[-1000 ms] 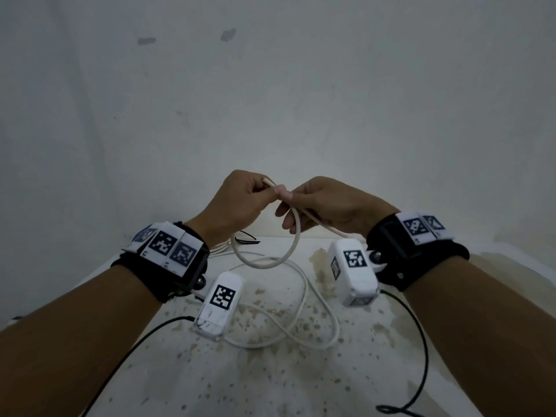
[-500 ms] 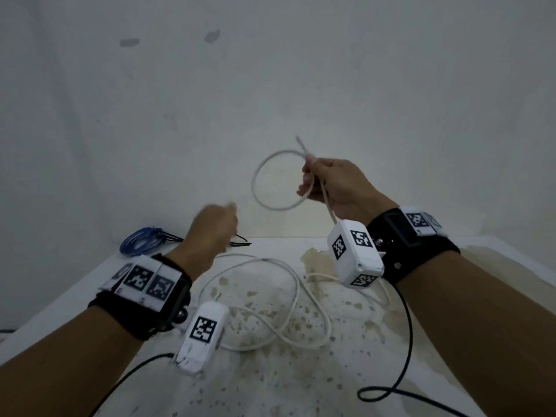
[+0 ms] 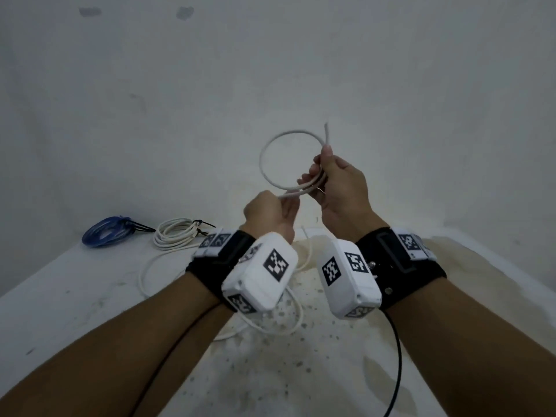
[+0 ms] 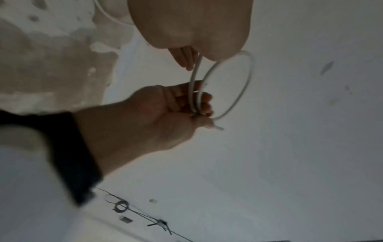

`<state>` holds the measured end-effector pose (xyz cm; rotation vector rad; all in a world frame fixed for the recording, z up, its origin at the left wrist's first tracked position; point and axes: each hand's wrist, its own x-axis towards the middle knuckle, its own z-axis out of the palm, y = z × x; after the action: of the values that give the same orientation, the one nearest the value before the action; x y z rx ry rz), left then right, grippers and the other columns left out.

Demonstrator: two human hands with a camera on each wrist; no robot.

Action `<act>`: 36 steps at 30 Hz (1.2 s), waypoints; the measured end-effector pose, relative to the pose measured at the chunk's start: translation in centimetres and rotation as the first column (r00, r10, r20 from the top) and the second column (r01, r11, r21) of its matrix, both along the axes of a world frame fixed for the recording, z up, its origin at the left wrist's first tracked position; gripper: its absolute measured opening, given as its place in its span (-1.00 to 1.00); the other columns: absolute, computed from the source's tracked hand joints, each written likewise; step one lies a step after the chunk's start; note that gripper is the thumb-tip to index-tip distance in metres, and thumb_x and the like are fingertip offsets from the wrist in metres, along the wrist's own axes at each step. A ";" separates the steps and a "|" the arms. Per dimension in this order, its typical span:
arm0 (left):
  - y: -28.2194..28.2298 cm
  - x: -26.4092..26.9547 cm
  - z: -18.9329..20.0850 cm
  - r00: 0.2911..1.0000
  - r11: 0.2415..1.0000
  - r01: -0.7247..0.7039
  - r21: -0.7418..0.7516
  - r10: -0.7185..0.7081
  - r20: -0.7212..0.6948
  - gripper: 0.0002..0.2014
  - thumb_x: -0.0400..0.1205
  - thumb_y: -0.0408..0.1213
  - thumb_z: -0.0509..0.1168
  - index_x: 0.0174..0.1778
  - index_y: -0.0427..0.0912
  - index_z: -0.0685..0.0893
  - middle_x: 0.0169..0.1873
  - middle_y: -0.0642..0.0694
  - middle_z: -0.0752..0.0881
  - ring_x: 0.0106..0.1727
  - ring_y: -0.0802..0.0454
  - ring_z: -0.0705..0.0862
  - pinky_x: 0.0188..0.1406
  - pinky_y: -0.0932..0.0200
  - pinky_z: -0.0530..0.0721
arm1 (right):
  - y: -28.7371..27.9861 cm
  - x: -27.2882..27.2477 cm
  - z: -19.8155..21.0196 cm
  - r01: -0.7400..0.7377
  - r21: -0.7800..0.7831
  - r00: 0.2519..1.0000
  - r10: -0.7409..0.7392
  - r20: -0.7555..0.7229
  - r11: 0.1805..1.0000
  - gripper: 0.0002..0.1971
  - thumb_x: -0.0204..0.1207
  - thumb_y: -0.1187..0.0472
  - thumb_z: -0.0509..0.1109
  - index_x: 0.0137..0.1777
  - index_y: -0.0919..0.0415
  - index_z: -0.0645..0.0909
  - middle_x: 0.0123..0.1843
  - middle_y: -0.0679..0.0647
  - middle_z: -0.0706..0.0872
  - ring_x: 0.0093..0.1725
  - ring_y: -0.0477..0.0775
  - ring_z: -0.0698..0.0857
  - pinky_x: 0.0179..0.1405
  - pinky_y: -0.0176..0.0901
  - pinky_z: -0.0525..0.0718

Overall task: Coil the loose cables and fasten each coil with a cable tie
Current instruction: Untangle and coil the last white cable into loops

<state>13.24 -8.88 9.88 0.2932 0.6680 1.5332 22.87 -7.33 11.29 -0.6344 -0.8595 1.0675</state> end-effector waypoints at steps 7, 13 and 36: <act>-1.4 2.1 -1.2 0.983 0.998 0.015 0.063 -0.003 -0.185 -0.77 0.71 -0.58 0.03 -0.20 -0.36 0.53 -0.10 -0.36 0.77 -0.14 -0.16 0.78 0.00 0.07 0.81 | 1.2 1.1 -1.1 0.100 -0.100 0.977 -0.117 -0.180 0.990 -0.71 0.69 0.16 0.36 -0.21 0.34 0.60 -0.43 0.14 0.59 -0.49 0.06 0.61 -0.12 0.02 0.81; 0.0 -2.7 -0.1 0.862 0.986 -0.150 0.068 0.164 -0.479 -0.77 0.69 -0.53 0.04 -0.16 -0.35 0.58 -0.39 -0.24 0.77 -0.46 -0.06 0.78 -0.47 0.18 0.76 | 1.5 -0.2 -3.1 0.025 0.019 0.998 -0.026 0.058 1.000 -0.71 0.71 0.17 0.33 -0.18 0.36 0.63 -0.44 0.15 0.54 -0.50 0.02 0.58 -0.14 0.04 0.83; 2.2 -10.1 -0.8 0.734 0.976 -0.023 0.215 0.162 -0.660 -0.82 0.77 -0.54 0.05 0.06 -0.47 0.57 -0.13 -0.23 0.74 -0.32 0.06 0.69 -0.33 0.26 0.74 | 0.8 -5.5 -4.5 -0.359 -0.079 0.933 0.356 -0.056 0.930 -0.72 0.73 0.12 0.28 -0.18 0.26 0.55 -0.52 -0.01 0.45 -0.57 -0.08 0.39 -0.53 -0.27 0.51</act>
<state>3.15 -6.64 9.04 1.0201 1.1160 1.5820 17.37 -6.57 6.81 -0.5372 -0.9180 1.4502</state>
